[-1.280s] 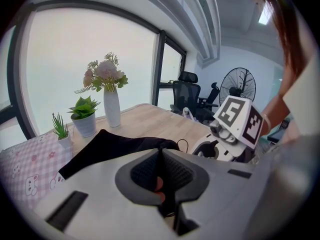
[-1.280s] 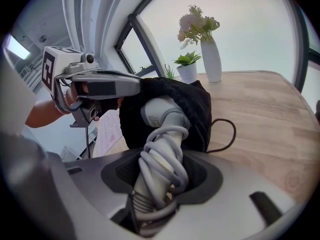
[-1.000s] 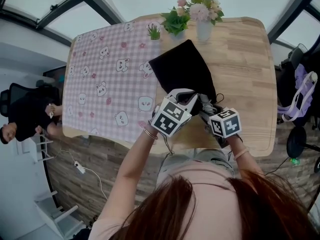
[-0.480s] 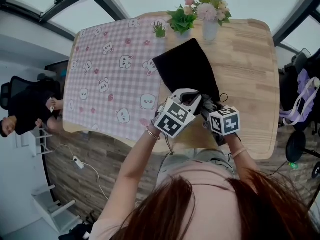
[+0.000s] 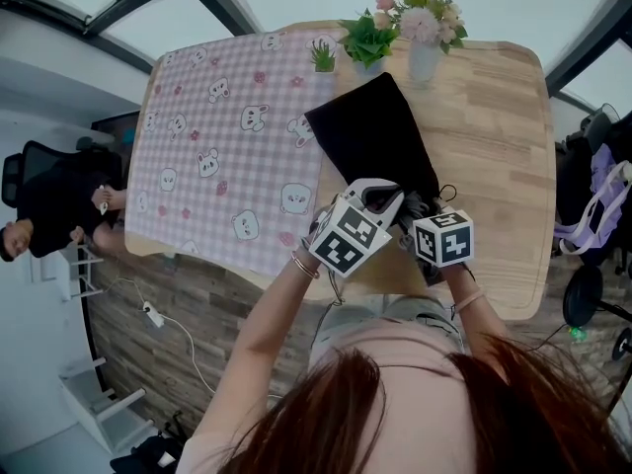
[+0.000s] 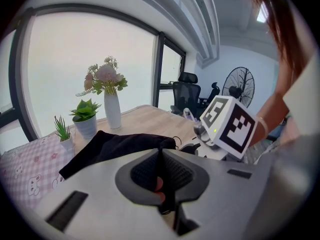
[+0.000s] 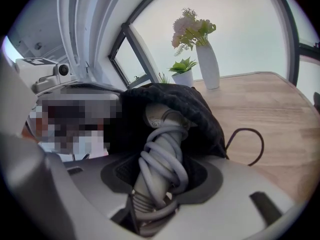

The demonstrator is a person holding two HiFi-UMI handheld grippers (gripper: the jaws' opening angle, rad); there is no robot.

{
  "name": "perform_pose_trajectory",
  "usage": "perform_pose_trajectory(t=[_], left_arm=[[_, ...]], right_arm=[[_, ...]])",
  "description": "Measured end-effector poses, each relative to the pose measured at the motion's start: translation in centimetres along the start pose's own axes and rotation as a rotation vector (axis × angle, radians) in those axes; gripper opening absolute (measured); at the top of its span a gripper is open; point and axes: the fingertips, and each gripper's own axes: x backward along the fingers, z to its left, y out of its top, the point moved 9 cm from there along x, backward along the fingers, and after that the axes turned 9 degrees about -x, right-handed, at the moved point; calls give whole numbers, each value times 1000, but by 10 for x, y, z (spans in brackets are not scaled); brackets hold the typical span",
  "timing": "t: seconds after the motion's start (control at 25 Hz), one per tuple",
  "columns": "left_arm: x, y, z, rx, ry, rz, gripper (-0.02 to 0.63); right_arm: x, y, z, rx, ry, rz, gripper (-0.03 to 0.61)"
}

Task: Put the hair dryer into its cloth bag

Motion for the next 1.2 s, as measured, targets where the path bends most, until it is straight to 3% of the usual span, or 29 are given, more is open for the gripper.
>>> perform_pose_trajectory(t=[1.2], left_arm=[[4,-1,1,11,-4,19,25]], right_arm=[[-28,25,-3,18,21,-37,209]])
